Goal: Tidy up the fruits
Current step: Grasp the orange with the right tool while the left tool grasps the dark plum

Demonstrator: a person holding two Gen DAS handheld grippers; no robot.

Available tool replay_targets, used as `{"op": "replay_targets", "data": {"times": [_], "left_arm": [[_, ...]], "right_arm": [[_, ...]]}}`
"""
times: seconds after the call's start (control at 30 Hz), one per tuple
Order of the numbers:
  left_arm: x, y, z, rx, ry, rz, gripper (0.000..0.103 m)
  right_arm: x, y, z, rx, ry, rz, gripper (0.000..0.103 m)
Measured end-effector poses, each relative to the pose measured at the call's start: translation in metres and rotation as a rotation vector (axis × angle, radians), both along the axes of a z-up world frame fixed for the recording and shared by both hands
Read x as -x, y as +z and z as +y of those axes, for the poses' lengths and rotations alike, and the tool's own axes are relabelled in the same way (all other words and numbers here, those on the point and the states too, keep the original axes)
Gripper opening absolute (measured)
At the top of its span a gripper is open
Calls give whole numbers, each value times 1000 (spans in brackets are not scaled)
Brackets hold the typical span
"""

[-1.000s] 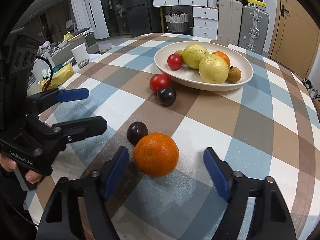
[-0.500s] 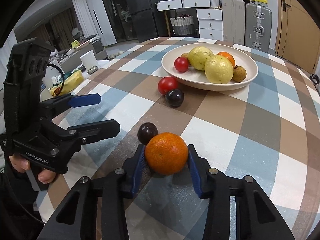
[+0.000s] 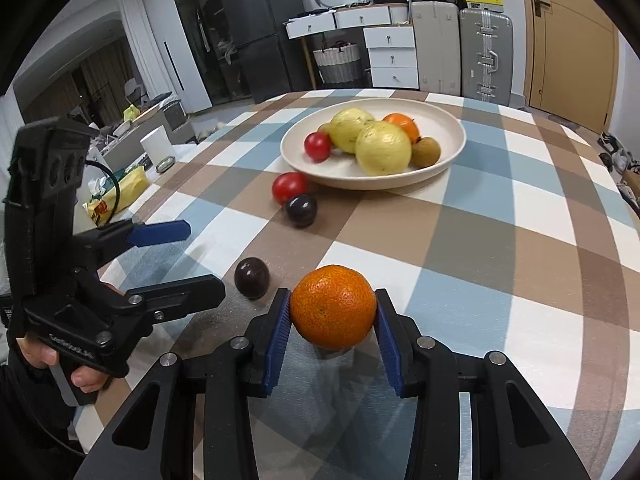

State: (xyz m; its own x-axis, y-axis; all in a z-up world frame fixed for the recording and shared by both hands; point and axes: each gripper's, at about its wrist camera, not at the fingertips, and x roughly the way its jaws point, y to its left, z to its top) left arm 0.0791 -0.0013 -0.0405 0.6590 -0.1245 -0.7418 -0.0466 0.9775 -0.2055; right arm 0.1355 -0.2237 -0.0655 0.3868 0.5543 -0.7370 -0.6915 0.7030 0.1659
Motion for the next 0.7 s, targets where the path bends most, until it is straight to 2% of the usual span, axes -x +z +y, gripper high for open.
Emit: {"op": "replay_targets", "data": {"times": [0.17, 0.33, 0.57, 0.7], "left_arm": [[-9, -4, -11, -37, -19, 30, 102], [-15, -7, -19, -39, -58, 44, 82], [-17, -10, -39, -144, -99, 51, 66], [-16, -9, -45, -154, -137, 41, 52]], "right_arm": [[-4, 4, -11, -36, -12, 9, 42], [-4, 7, -18, -59, -10, 12, 42], [-2, 11, -19, -67, -12, 4, 42], [0, 14, -19, -72, -13, -2, 42]]}}
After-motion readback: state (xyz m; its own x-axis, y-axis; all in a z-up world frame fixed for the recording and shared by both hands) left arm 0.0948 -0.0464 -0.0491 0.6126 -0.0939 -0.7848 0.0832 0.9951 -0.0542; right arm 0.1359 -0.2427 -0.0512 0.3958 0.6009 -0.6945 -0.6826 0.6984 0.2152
